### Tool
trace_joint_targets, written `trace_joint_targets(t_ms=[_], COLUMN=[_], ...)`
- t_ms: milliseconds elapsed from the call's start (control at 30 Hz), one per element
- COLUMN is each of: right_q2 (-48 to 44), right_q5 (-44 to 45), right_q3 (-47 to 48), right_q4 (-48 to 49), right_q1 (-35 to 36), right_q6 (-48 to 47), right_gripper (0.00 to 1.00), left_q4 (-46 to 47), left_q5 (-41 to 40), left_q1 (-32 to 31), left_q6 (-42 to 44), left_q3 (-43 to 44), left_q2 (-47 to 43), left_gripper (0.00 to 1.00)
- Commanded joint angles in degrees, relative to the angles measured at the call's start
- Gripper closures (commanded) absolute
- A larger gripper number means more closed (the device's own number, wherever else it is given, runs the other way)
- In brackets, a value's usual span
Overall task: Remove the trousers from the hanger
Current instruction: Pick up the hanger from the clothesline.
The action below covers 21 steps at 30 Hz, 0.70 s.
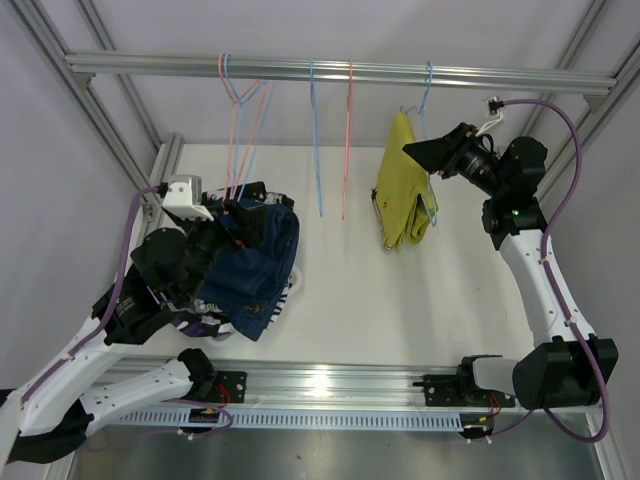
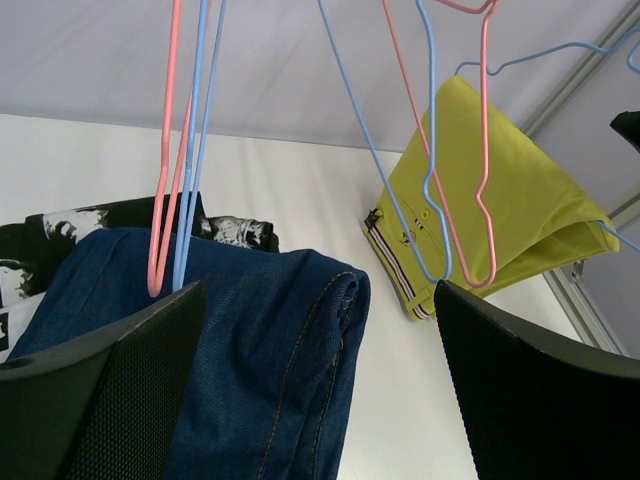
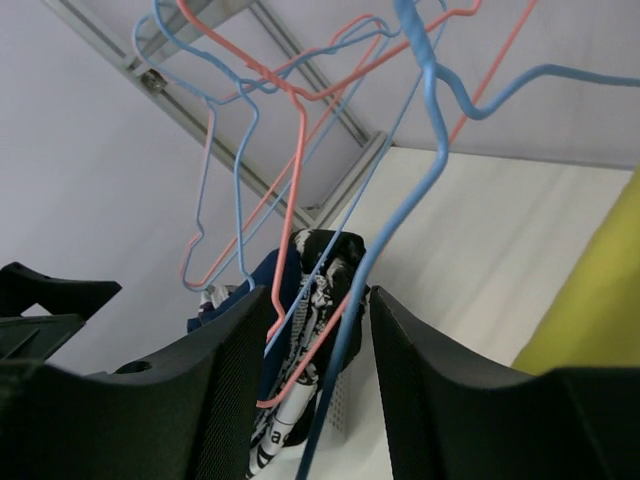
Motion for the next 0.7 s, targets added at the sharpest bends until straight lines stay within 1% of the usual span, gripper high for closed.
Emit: trace_joint_targets(t_ms=[0,67,133,167,200,267,367,400,467,500,533,667], right_q2=[-1.9,-2.2,-2.4,-2.4,-2.5,-2.5,-2.7,-2.8,-2.7,-2.6,-2.4,-2.3], right_q5=[-2.9,-3.0,-2.8,-2.7,-2.5,-2.5,-2.3,-2.3,-2.1,-2.1,-2.1,-1.8], right_q3=[0.2,0.3,0.2,0.2,0.2,-0.1,-0.6,-0.6,-0.6,-0.6,-0.5,-0.7], right_q4=[5.9,5.8,5.6,5.5,5.5,5.6,6.2,6.3,6.4,6.4,6.6,7.5], right_q1=[-0.5,-0.5,-0.6,-0.6,-0.6,-0.6,-0.6,-0.6,-0.6,-0.6,-0.6,-0.6], right_q6=[2.4,2.4,2.4,2.3,2.3,2.3,2.4,2.4,2.5,2.5,2.4,2.7], right_gripper=[0.52,0.55,0.60,0.64,0.70,0.74,0.82,0.87,0.92,0.98,1.00,1.00], left_q4=[1.7,1.6,1.5,1.7,1.7,1.7,1.6,1.6,1.7,1.7,1.7,1.7], left_q5=[1.5,1.6,1.7,1.7,1.7,1.7,2.0,2.1,2.1,2.1,2.3,2.7], left_q1=[0.4,0.4,0.4,0.4,0.4,0.4,0.4,0.4,0.4,0.4,0.4,0.4], left_q6=[1.5,1.5,1.5,1.5,1.5,1.5,1.5,1.6,1.5,1.5,1.6,1.5], left_q3=[-0.4,-0.2,-0.3,-0.3,-0.4,-0.3,-0.2,-0.2,-0.2,-0.3,-0.3,-0.2], left_q2=[0.3,0.3,0.2,0.1,0.2,0.2,0.3,0.3,0.3,0.2,0.3,0.4], left_gripper=[0.00,0.01,0.01,0.01,0.01,0.01,0.01,0.01,0.01,0.01,0.01,0.01])
